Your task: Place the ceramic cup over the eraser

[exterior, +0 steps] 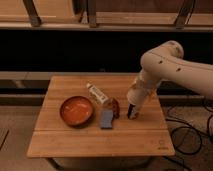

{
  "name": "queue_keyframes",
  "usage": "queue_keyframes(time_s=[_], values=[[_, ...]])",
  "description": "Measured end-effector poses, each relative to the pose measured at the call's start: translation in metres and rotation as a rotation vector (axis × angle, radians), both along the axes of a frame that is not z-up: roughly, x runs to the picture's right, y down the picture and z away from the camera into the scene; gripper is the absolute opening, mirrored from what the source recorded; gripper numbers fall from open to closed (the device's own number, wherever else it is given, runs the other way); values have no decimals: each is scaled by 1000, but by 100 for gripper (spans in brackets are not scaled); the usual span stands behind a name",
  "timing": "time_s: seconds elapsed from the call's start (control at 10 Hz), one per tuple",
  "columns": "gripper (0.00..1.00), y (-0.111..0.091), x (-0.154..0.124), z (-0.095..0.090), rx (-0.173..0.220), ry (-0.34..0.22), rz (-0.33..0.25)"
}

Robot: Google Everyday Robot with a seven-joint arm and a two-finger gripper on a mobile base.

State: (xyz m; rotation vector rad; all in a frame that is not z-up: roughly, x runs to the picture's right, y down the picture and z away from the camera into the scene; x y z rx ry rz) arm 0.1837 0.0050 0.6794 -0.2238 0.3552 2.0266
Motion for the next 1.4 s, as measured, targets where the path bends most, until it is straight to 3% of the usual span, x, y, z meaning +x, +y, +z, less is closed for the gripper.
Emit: queue_keyframes(time_s=[0.2,0.5,0.9,1.4], values=[[0,9,6,2,4,-16,25],[0,25,11,4,-30,-21,50],[0,26,13,9,-44,-20,46],[0,37,12,34,-72,-34,48]])
